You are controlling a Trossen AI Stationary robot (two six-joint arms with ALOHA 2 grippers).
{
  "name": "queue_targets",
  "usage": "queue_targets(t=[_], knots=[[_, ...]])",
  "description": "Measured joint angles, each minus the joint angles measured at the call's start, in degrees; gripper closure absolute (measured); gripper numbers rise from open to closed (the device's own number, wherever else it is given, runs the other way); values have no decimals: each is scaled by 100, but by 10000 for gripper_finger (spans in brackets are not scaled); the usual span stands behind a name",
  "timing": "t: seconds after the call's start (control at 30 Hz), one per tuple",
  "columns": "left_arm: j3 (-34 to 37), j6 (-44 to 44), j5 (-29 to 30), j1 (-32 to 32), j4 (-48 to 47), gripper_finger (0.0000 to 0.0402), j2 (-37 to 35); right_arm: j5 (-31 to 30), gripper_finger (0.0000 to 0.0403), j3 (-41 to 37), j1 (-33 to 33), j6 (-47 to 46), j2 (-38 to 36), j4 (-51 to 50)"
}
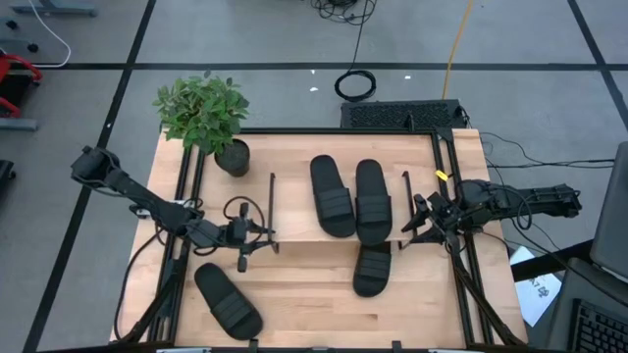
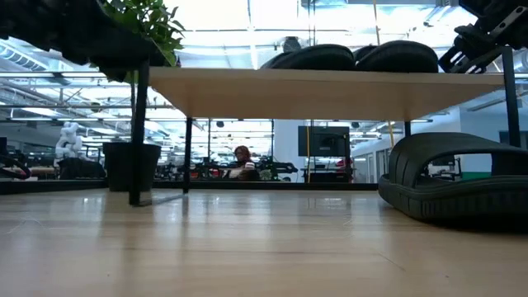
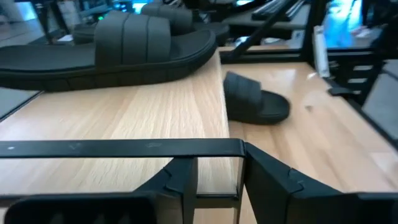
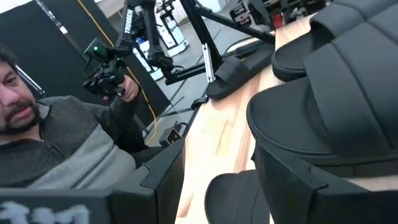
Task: Pick and place slides into the shelf
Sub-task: Put the black slide under the shelf
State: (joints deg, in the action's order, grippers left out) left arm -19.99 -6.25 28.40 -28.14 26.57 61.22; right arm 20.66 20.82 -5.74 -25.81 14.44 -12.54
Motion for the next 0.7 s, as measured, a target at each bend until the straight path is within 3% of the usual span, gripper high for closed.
queue_targets(t=[0.4, 0.7], knots=[[-7, -282, 63, 358, 39, 262, 64, 189, 220, 2, 0, -502, -2, 130], [-7, -327, -650, 671, 13, 272, 62, 46, 220, 2, 0, -372, -2, 175]])
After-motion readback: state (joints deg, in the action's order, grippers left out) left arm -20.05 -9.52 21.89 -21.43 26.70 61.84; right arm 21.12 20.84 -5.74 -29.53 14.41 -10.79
